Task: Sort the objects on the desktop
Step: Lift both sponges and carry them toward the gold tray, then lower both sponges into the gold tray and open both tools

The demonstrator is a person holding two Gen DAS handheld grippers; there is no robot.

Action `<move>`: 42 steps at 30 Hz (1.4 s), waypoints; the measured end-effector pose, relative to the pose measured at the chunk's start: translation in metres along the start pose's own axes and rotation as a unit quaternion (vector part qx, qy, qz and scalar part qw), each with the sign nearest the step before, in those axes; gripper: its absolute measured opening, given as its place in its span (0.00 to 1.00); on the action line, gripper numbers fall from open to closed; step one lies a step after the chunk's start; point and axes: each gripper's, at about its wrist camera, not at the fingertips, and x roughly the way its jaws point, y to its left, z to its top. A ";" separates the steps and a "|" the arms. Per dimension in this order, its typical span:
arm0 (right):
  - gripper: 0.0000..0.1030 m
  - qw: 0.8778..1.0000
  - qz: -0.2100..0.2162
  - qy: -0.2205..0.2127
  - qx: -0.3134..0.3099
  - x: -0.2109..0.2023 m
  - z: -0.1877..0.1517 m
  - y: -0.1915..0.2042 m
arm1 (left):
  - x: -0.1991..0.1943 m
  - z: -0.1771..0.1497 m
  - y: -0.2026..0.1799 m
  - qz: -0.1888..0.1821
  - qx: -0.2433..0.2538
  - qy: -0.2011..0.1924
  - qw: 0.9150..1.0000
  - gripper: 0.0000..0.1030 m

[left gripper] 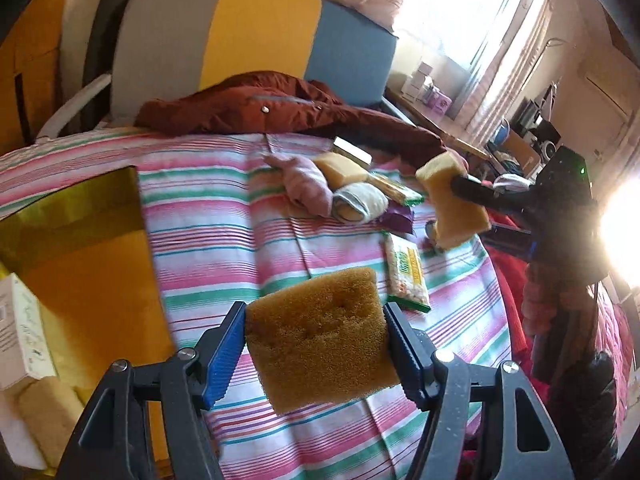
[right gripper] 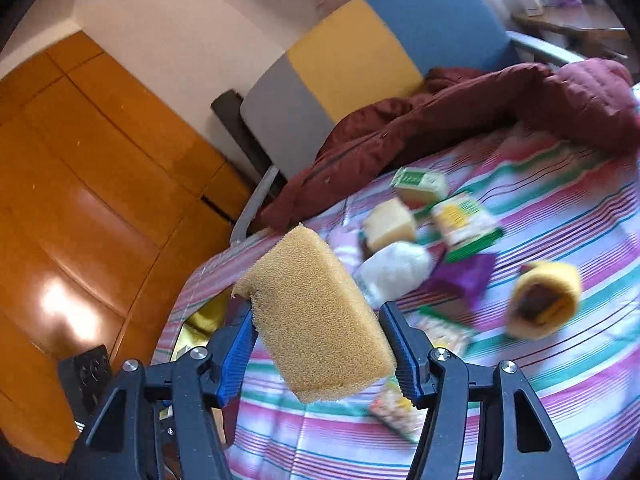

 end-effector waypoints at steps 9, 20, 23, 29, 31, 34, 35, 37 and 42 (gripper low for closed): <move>0.61 0.997 -0.013 0.072 -0.021 0.054 -0.025 0.052 | -0.025 -0.004 0.037 0.028 -0.024 -0.021 0.999 0.66; 0.61 0.991 0.038 0.116 -0.053 0.127 -0.041 0.152 | -0.074 -0.007 0.129 0.086 -0.093 -0.061 0.990 0.66; 0.61 0.988 0.043 0.135 -0.063 0.150 -0.048 0.177 | -0.090 -0.004 0.160 0.111 -0.110 -0.075 0.985 0.66; 0.61 0.983 0.055 0.167 -0.059 0.201 -0.061 0.214 | -0.101 0.005 0.216 0.163 -0.122 -0.079 0.976 0.66; 0.61 0.982 0.050 0.176 -0.055 0.218 -0.063 0.220 | -0.098 0.008 0.228 0.173 -0.124 -0.073 0.974 0.66; 0.61 0.980 0.040 0.187 -0.050 0.238 -0.068 0.231 | -0.094 0.011 0.249 0.184 -0.130 -0.068 0.972 0.66; 0.61 0.980 0.035 0.191 -0.049 0.245 -0.069 0.234 | -0.091 0.011 0.254 0.187 -0.132 -0.066 0.971 0.66; 0.62 0.980 0.027 0.194 -0.046 0.257 -0.071 0.241 | -0.084 0.014 0.263 0.191 -0.132 -0.059 0.971 0.66; 0.65 0.980 0.009 0.195 -0.029 0.277 -0.073 0.244 | -0.070 0.015 0.278 0.192 -0.134 -0.042 0.971 0.69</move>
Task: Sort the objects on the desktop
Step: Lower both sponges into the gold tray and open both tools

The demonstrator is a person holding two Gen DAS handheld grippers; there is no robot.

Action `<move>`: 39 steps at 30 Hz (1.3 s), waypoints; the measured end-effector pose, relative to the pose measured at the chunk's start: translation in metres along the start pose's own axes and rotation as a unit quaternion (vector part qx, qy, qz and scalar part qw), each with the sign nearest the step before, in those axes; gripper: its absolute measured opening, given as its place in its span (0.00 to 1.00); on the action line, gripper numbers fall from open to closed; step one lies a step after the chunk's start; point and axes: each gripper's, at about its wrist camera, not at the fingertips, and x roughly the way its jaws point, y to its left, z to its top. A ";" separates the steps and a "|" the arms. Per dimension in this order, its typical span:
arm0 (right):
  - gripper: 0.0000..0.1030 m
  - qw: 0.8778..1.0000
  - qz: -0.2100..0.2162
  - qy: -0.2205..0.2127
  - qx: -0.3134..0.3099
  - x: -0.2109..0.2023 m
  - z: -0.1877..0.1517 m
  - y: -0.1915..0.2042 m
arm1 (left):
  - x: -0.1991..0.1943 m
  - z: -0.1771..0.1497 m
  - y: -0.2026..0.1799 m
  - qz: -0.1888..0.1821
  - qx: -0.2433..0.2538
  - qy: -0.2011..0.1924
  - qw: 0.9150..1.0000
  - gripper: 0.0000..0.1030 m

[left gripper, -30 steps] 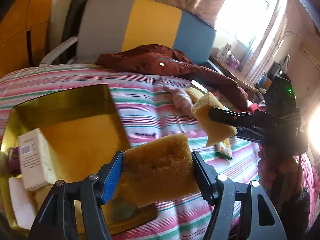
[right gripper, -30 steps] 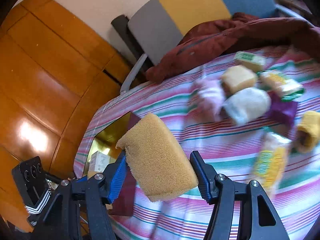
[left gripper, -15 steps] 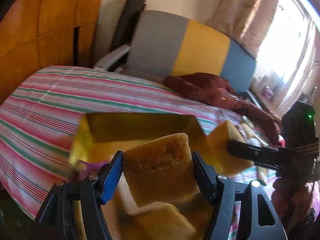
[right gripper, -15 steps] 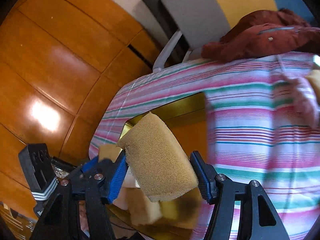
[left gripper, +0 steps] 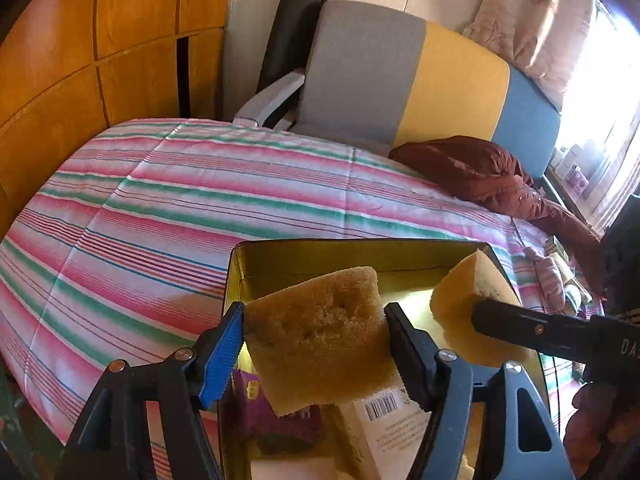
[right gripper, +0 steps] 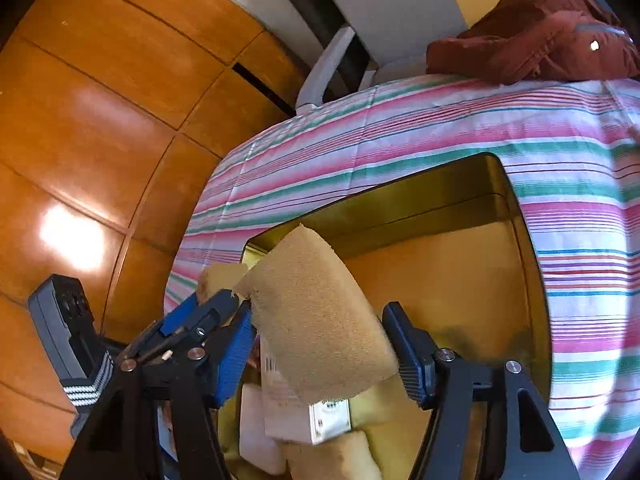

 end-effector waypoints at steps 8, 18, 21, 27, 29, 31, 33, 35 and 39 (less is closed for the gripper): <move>0.89 0.999 0.013 -0.004 0.038 0.015 0.004 -0.007 | 0.008 0.001 0.010 0.006 -0.016 0.004 1.000 0.75; 0.91 1.000 0.011 -0.009 0.023 0.007 -0.010 -0.005 | -0.004 -0.003 0.009 0.013 -0.025 -0.021 0.999 0.81; 0.93 1.000 0.000 -0.025 0.008 -0.007 -0.013 -0.003 | -0.023 -0.008 0.006 0.033 -0.022 -0.047 0.998 0.81; 0.96 0.997 -0.035 -0.057 -0.034 -0.030 -0.024 0.006 | -0.068 -0.019 -0.004 0.051 -0.020 -0.098 0.994 0.81; 0.96 0.996 -0.046 -0.063 -0.046 -0.037 -0.030 0.008 | -0.078 -0.024 -0.009 0.051 -0.014 -0.105 0.993 0.81; 0.96 0.995 -0.052 -0.068 -0.054 -0.042 -0.035 0.009 | -0.086 -0.027 -0.014 0.049 -0.007 -0.108 0.993 0.81; 0.96 0.994 -0.060 -0.073 -0.061 -0.049 -0.039 0.009 | -0.093 -0.032 -0.022 0.047 0.002 -0.109 0.993 0.81; 0.96 0.992 -0.070 -0.080 -0.069 -0.057 -0.044 0.010 | -0.097 -0.037 -0.030 0.047 0.014 -0.108 0.993 0.81; 0.96 0.989 -0.087 -0.090 -0.079 -0.072 -0.053 0.006 | -0.105 -0.045 -0.048 0.037 0.037 -0.111 0.992 0.81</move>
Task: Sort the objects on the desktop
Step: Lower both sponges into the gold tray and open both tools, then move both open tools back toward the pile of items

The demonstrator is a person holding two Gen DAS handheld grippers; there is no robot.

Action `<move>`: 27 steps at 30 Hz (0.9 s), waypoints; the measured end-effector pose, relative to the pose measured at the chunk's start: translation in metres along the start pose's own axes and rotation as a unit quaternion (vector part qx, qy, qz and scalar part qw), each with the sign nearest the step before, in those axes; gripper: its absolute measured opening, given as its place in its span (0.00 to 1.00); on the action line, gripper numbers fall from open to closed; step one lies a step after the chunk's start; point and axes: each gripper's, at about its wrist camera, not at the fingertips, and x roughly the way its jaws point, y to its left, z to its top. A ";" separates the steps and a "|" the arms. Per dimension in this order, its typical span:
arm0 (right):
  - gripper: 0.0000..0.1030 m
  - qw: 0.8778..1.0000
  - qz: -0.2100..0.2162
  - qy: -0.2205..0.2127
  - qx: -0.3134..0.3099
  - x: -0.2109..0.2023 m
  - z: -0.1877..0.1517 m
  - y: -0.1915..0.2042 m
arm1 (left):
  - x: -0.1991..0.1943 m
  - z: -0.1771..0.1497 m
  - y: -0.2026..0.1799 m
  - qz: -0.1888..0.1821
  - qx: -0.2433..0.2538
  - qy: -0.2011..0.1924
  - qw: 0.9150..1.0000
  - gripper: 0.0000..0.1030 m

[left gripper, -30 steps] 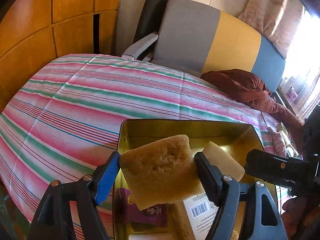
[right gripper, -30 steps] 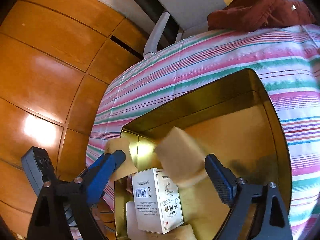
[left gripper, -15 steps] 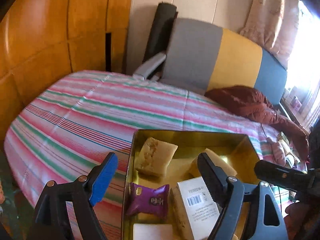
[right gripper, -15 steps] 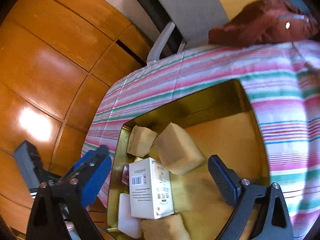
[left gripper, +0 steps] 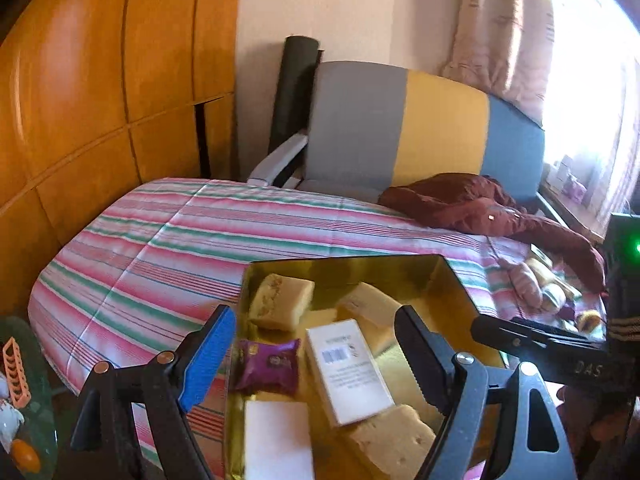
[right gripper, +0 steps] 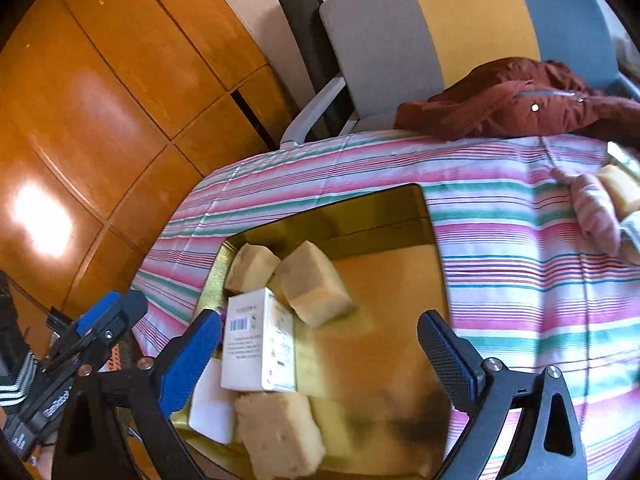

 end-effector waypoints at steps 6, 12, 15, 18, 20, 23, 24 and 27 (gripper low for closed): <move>0.97 0.999 -0.035 -0.015 -0.002 -0.026 -0.008 -0.020 | -0.006 -0.004 -0.024 -0.025 0.020 0.008 0.999 0.81; 0.97 0.997 -0.073 -0.026 0.018 -0.052 -0.016 -0.053 | -0.008 -0.012 -0.049 -0.047 0.043 0.018 0.998 0.81; 0.97 0.995 -0.089 -0.030 0.035 -0.064 -0.020 -0.073 | -0.008 -0.017 -0.061 -0.058 0.051 0.025 0.997 0.81; 0.97 0.993 -0.103 -0.032 0.052 -0.074 -0.024 -0.092 | -0.008 -0.021 -0.072 -0.070 0.059 0.031 0.995 0.81; 0.97 0.991 -0.115 -0.030 0.060 -0.079 -0.029 -0.104 | -0.008 -0.023 -0.081 -0.076 0.070 0.035 0.994 0.81; 0.97 0.988 -0.135 -0.026 0.069 -0.087 -0.037 -0.121 | -0.007 -0.028 -0.094 -0.088 0.082 0.042 0.992 0.81; 0.97 0.987 -0.139 -0.026 0.071 -0.090 -0.038 -0.126 | -0.006 -0.029 -0.098 -0.091 0.087 0.045 0.991 0.81; 0.97 0.984 -0.159 -0.026 0.081 -0.101 -0.043 -0.144 | -0.004 -0.033 -0.112 -0.104 0.099 0.053 0.988 0.81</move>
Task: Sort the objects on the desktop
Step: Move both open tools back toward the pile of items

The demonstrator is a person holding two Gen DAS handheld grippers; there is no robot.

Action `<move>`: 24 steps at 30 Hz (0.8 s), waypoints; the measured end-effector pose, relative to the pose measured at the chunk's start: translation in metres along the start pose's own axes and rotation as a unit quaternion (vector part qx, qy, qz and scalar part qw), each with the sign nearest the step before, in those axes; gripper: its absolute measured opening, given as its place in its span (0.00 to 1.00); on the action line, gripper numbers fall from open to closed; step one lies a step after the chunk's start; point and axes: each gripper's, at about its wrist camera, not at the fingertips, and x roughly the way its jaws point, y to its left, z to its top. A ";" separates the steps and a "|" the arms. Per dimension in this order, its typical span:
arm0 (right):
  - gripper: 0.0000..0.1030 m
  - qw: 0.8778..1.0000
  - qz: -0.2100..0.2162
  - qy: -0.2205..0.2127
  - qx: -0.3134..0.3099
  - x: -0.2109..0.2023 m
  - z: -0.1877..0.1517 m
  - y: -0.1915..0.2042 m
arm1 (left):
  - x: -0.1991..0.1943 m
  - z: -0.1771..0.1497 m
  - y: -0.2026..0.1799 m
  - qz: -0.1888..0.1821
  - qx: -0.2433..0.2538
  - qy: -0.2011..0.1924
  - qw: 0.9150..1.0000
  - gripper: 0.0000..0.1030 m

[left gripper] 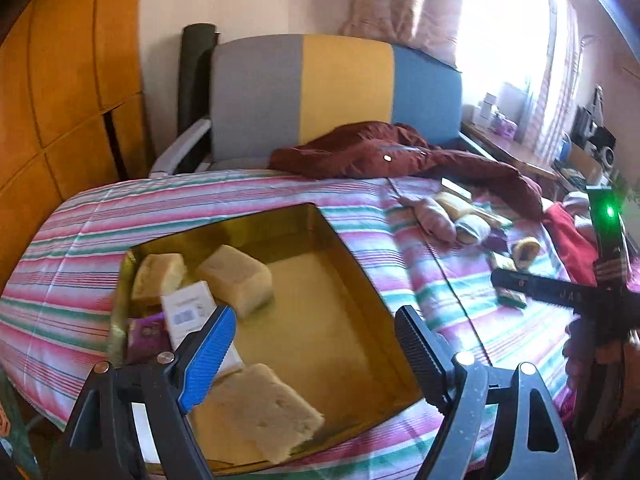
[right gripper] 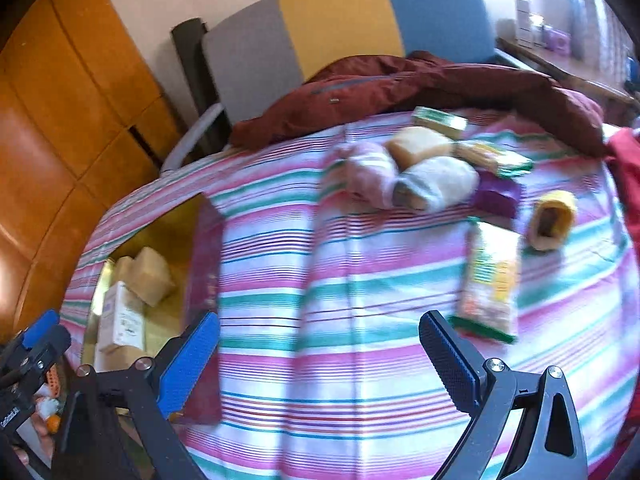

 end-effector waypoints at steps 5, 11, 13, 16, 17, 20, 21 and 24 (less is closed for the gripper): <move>0.98 0.999 -0.030 -0.012 0.025 -0.014 0.005 -0.036 | 0.006 -0.002 -0.022 -0.018 0.023 0.011 1.000 0.81; 0.98 0.996 -0.062 -0.021 0.057 -0.030 0.009 -0.078 | 0.014 -0.004 -0.049 -0.041 0.051 0.028 0.997 0.81; 0.99 0.995 -0.073 -0.022 0.068 -0.033 0.010 -0.091 | 0.017 -0.006 -0.058 -0.050 0.061 0.035 0.996 0.81; 0.98 0.992 -0.084 -0.029 0.095 -0.042 0.012 -0.115 | 0.021 -0.010 -0.073 -0.064 0.076 0.045 0.994 0.81; 0.98 0.990 -0.086 -0.031 0.104 -0.045 0.013 -0.121 | 0.022 -0.011 -0.077 -0.068 0.080 0.047 0.993 0.81; 0.99 0.987 -0.096 -0.032 0.123 -0.048 0.015 -0.140 | 0.026 -0.014 -0.088 -0.075 0.095 0.054 0.991 0.81; 0.99 0.987 -0.099 -0.031 0.126 -0.048 0.016 -0.144 | 0.027 -0.016 -0.092 -0.079 0.099 0.059 0.990 0.81; 0.99 0.985 -0.110 -0.027 0.130 -0.045 0.019 -0.155 | 0.032 -0.019 -0.101 -0.086 0.105 0.070 0.988 0.81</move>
